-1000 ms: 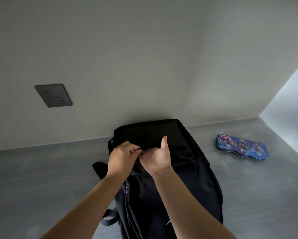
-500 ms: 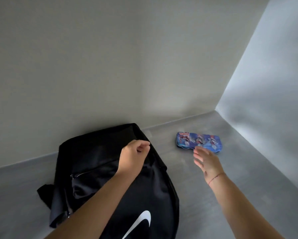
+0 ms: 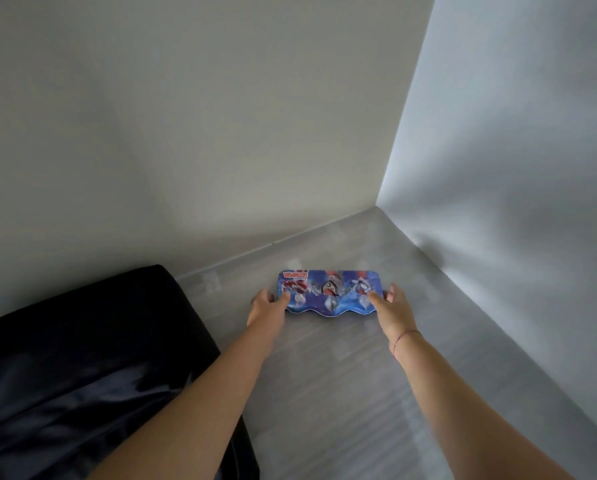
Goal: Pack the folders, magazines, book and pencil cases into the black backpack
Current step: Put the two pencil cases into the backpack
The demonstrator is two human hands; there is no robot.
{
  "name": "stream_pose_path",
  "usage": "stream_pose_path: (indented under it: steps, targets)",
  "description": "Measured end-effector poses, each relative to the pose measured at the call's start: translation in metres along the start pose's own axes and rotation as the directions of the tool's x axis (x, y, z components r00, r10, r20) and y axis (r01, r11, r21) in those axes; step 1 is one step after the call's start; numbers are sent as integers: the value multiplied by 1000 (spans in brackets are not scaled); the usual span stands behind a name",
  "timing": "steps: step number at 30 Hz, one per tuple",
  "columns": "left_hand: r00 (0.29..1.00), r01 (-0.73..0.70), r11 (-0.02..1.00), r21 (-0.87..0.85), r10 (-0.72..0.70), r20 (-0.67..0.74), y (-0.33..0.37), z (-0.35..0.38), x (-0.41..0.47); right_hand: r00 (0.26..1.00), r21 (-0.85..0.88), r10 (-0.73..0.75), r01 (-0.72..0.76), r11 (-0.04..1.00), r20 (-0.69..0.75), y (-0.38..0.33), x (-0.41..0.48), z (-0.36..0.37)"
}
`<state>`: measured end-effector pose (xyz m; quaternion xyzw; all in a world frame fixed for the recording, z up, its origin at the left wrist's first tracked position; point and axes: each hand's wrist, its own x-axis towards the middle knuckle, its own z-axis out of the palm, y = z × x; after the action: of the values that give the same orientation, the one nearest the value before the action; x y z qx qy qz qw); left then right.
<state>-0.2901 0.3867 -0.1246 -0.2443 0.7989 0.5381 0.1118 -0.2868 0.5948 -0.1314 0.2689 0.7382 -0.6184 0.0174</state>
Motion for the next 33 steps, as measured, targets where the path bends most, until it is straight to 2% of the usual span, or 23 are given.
stream_pose_path:
  steps: [4, 9, 12, 16, 19, 24, 26, 28, 31, 33]
  targets:
    - [999, -26, 999, -27, 26, -28, 3, 12, 0, 998, 57, -37, 35, 998, 43, -2, 3, 0]
    - [983, -71, 997, -6, 69, -172, 10, 13, -18, 990, 295, -72, 35, 955, 117, -10, -5, -3]
    - [961, -119, 983, -137, 80, -264, 11, 5, -43, 987, 512, -61, -23, 859, 147, -20, -20, -7]
    - [969, -96, 929, -358, 5, -248, 8, -21, -79, 989, 700, -59, -52, 712, 134, -37, -57, -1]
    - [973, -111, 880, -461, 1, -232, 4, -51, -106, 974, 744, -34, -149, 651, 225, -48, -104, 16]
    - [976, -136, 846, -515, 26, -215, -20, -106, -162, 908, 700, -82, -257, 667, 412, -50, -200, 68]
    - [971, -159, 861, -483, 48, -234, -38, -133, -182, 871, 667, -94, -295, 685, 482, -48, -232, 86]
    - [957, -197, 904, -380, 93, -275, -55, -163, -197, 841, 632, -91, -326, 703, 534, -47, -252, 99]
    - [887, -300, 951, -71, 250, -389, -77, -220, -209, 791, 534, -67, -345, 772, 608, -47, -278, 116]
    - [806, -335, 931, 144, 362, -468, -88, -259, -209, 765, 436, -48, -314, 844, 643, -45, -294, 126]
